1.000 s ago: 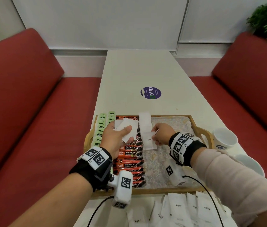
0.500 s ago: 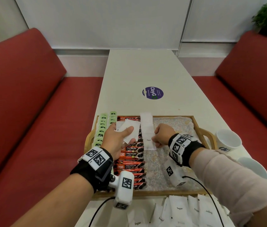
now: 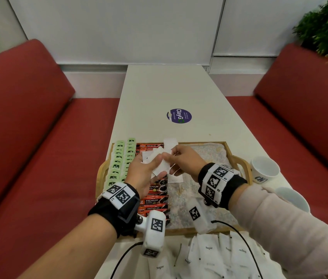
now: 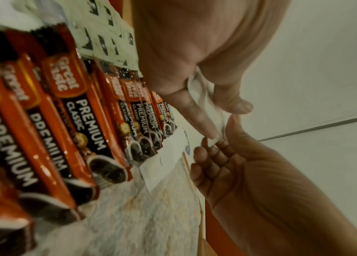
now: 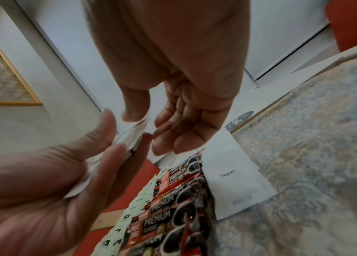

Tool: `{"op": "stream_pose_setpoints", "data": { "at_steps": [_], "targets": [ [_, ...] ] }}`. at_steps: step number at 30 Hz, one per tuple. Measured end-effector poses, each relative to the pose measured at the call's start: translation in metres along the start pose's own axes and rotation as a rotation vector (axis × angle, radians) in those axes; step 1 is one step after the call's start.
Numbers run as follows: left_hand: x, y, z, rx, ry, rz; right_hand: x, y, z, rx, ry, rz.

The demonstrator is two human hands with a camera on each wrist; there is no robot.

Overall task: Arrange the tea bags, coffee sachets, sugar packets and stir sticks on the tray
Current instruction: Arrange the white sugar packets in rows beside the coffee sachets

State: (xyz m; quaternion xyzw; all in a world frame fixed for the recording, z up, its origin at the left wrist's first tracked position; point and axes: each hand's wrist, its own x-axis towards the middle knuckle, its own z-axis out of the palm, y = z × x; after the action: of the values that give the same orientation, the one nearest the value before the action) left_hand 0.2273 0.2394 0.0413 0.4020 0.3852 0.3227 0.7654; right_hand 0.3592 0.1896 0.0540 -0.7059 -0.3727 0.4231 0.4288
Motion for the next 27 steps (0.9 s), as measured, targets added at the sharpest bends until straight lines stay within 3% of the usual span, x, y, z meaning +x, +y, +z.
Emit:
{"op": "stream_pose_setpoints", "data": {
  "at_steps": [11,20,24,27],
  "targets": [
    [-0.012,-0.002,0.004,-0.050,-0.128,-0.045,-0.005,0.000,-0.011,-0.021,0.147,-0.060],
    [-0.009,-0.003,0.000,-0.057,-0.026,0.054,-0.009,-0.003,-0.012,0.123,0.073,0.000],
    [-0.003,-0.003,-0.005,-0.065,0.077,0.057,-0.002,-0.003,-0.019,0.130,0.173,-0.008],
    [-0.001,-0.001,-0.008,-0.088,0.113,0.045,0.004,0.005,-0.025,-0.046,0.245,0.011]
  ]
}}
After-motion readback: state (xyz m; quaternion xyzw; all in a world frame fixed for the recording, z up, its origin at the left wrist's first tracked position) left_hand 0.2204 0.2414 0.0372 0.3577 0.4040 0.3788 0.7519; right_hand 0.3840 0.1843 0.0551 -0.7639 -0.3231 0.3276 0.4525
